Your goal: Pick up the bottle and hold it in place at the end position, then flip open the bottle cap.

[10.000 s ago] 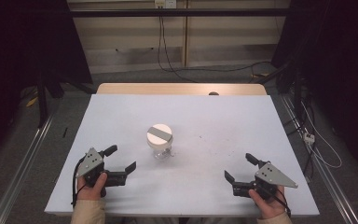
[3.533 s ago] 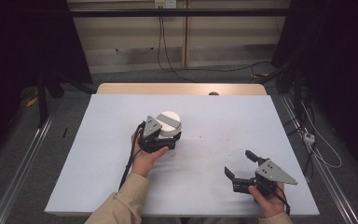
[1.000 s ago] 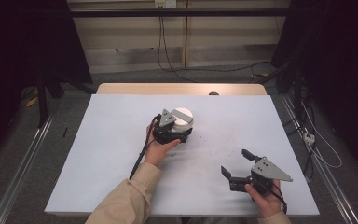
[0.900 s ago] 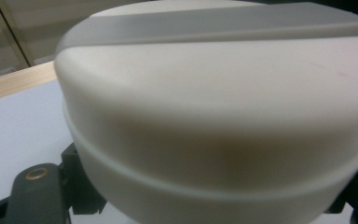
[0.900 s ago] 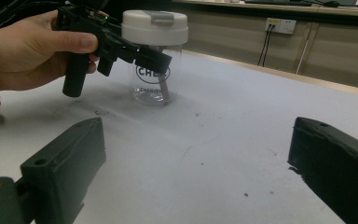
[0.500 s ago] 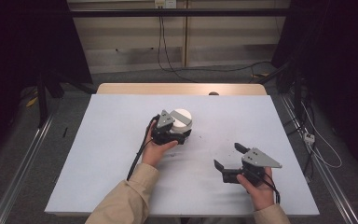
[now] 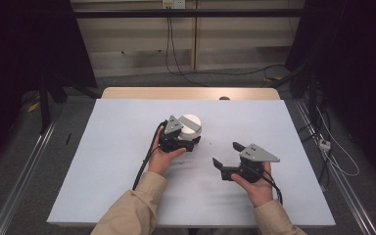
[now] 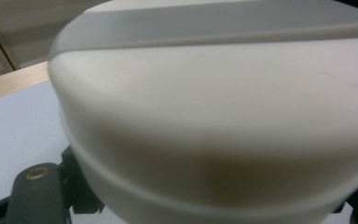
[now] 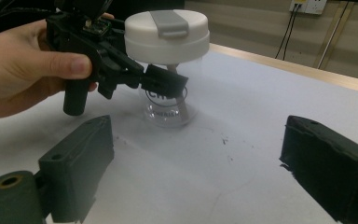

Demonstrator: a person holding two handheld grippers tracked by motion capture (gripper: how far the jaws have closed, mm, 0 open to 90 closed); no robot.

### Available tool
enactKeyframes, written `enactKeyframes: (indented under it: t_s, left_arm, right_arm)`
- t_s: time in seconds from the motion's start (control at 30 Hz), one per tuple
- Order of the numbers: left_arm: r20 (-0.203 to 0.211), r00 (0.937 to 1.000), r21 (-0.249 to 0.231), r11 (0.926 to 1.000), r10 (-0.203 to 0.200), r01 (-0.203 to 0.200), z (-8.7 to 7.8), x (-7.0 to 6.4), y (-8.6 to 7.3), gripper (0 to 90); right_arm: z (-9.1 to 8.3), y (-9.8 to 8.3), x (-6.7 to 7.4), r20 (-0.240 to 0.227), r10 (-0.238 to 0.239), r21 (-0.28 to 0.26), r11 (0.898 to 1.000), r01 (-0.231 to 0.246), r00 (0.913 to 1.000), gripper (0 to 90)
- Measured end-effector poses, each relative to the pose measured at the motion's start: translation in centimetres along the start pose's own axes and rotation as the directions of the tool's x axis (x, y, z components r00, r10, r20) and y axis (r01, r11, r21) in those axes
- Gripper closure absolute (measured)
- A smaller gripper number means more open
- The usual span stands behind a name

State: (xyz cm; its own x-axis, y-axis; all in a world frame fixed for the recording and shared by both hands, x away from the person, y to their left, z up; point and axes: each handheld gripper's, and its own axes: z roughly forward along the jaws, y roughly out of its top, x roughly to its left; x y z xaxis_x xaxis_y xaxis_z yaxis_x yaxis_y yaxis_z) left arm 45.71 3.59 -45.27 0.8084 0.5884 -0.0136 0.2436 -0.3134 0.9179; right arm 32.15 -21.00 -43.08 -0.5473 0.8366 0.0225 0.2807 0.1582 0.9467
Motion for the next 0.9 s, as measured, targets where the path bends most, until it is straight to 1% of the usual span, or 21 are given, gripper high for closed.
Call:
enactKeyframes:
  t_s: [0.07,0.17,0.2,0.3,0.33,0.37,0.43,0.47,0.5,0.6,0.8,0.87,0.9]
  left_arm:
    - [0.002,0.9999,-0.003,0.9999,-0.012,0.012,0.0,0.0,0.0,18.8]
    - [0.002,0.9999,-0.002,0.9999,-0.013,0.013,0.0,0.0,-0.1,18.7]
    - [0.002,0.9998,-0.002,0.9998,-0.018,0.018,0.0,-0.1,-0.1,18.7]
    - [0.002,0.9999,-0.001,0.9999,-0.015,0.015,0.1,-0.1,-0.1,18.7]
    - [0.0,0.9997,-0.002,0.9997,-0.026,0.026,0.1,-0.1,-0.1,18.7]
    - [-0.001,0.9998,-0.001,0.9998,-0.019,0.019,0.1,-0.1,-0.1,18.7]
    - [0.0,0.9997,-0.001,0.9997,-0.026,0.026,0.1,-0.1,-0.1,18.7]
    - [0.001,0.9997,0.0,0.9997,-0.025,0.025,0.1,-0.1,-0.1,18.7]
    - [-0.004,0.9999,0.002,0.9999,-0.016,0.016,0.0,-0.1,0.0,18.7]
    - [-0.003,0.9998,0.003,0.9998,-0.018,0.018,0.0,-0.1,-0.1,18.7]
    - [0.007,0.9998,0.005,0.9999,-0.016,0.016,0.1,0.0,-0.1,18.8]
    - [-0.001,0.9998,0.004,0.9998,-0.022,0.022,0.1,-0.1,-0.1,18.7]
    - [0.004,0.9998,0.005,0.9998,-0.017,0.017,0.1,0.0,-0.1,18.7]
  right_arm:
    - [0.4,0.4,0.1,0.004,0.002,0.006,1.0,-0.002,1.0,12.5]
    - [0.9,0.8,0.0,0.006,0.013,0.006,1.0,-0.013,0.9999,14.6]
    - [1.1,1.0,0.0,0.007,0.014,0.011,1.0,-0.014,0.9999,15.2]
    - [1.4,1.4,0.0,0.005,0.011,0.013,1.0,-0.011,0.9999,17.1]
    - [1.6,1.5,0.0,0.003,0.01,0.016,1.0,-0.01,0.9999,17.5]
    - [1.7,1.6,0.0,0.003,0.008,0.02,1.0,-0.008,1.0,17.4]
    - [2.0,1.8,0.0,-0.002,0.01,0.02,1.0,-0.01,0.9999,17.5]
    - [2.1,1.9,0.0,-0.003,0.01,0.025,1.0,-0.01,0.9999,17.4]
    - [2.2,1.9,0.0,-0.004,0.01,0.025,1.0,-0.01,0.9999,17.5]
    - [2.6,2.2,0.0,-0.01,0.007,0.036,0.999,-0.007,0.9999,17.4]
    - [3.1,2.6,0.1,-0.014,0.004,0.044,0.999,-0.003,0.9999,17.7]
    - [3.3,2.6,0.1,-0.019,0.004,0.045,0.999,-0.003,0.9998,19.9]
    - [3.3,2.7,0.1,-0.029,0.007,0.049,0.999,-0.005,0.9995,22.1]
